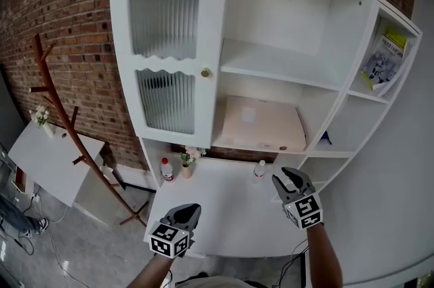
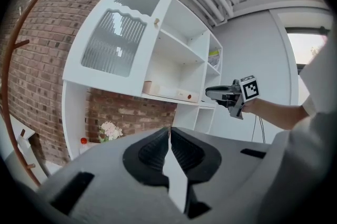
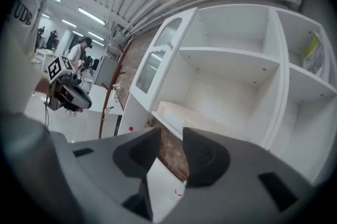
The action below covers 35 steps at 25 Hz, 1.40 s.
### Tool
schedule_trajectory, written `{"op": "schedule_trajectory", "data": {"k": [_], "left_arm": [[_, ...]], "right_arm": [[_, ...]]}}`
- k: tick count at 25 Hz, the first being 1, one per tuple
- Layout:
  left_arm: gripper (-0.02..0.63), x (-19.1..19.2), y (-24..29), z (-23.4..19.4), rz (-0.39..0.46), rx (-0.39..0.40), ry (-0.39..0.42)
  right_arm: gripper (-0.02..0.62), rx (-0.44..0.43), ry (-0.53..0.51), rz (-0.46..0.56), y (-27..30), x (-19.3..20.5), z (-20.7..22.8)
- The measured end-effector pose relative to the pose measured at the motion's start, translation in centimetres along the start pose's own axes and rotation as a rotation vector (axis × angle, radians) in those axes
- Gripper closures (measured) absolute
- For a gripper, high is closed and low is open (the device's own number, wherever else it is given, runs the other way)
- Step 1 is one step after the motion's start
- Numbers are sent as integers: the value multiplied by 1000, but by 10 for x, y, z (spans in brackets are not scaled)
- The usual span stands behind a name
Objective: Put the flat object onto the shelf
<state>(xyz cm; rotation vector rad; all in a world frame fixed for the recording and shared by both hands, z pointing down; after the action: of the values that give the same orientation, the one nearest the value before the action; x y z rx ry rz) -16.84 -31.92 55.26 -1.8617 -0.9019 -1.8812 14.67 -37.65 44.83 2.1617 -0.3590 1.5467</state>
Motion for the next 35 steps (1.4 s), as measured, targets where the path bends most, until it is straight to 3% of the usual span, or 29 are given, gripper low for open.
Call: {"op": "schedule_trajectory", "data": {"k": [8,18,35], "left_arm": [[572,-2,-3,1,19,1,15],[572,-1,-9,9,42,-17,13],[572,-2,-16,48,90,-68,42]], "right_arm": [[534,65,156,116,-41,12,-28],[552,141,291,167,-82,35,-41],[560,186,370,213,-131,53,-28]]}}
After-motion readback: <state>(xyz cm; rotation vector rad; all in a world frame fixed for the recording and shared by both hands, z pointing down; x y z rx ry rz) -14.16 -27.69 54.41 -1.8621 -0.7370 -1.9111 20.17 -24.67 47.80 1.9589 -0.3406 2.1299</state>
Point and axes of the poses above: the fingertips, and each gripper's own axes: y forward along the fingers, z to its right, x out of its underside, the point moved 7 cm from there along -y, backward along the fingers, and after that the axes turned 9 degrees about y, right-handed, at the moved point
